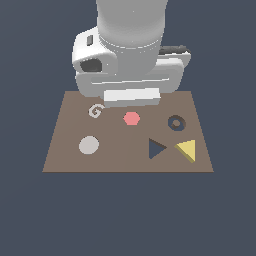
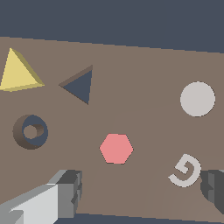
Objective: Insert a designated object into the corresponding slot on a board.
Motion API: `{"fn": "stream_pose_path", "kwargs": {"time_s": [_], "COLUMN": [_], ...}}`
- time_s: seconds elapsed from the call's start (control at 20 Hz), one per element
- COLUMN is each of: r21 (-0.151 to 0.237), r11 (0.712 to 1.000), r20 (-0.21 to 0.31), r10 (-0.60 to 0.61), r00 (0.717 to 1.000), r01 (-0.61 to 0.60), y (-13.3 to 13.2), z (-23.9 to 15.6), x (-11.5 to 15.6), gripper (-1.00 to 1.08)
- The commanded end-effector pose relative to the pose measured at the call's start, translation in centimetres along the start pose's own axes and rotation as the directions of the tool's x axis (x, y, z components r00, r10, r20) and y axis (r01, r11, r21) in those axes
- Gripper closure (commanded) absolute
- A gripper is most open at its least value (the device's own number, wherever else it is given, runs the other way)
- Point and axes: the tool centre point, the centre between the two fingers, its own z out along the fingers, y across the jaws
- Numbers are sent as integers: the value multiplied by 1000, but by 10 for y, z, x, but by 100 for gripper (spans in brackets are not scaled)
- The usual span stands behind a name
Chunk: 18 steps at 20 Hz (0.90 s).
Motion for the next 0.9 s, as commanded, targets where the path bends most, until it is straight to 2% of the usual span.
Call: {"fn": "stream_pose_path", "kwargs": {"time_s": [0.0, 0.4, 0.85], "r21": [0, -2, -12], "r11": [999, 977, 890], "r20": [-2, -13, -28], "r10": [-34, -213, -456], "r00": [999, 977, 890], "r01": [34, 213, 455], "y": [-8, -52, -125], "z": [6, 33, 72], "x": [8, 46, 87], "gripper": [-92, -92, -92]}}
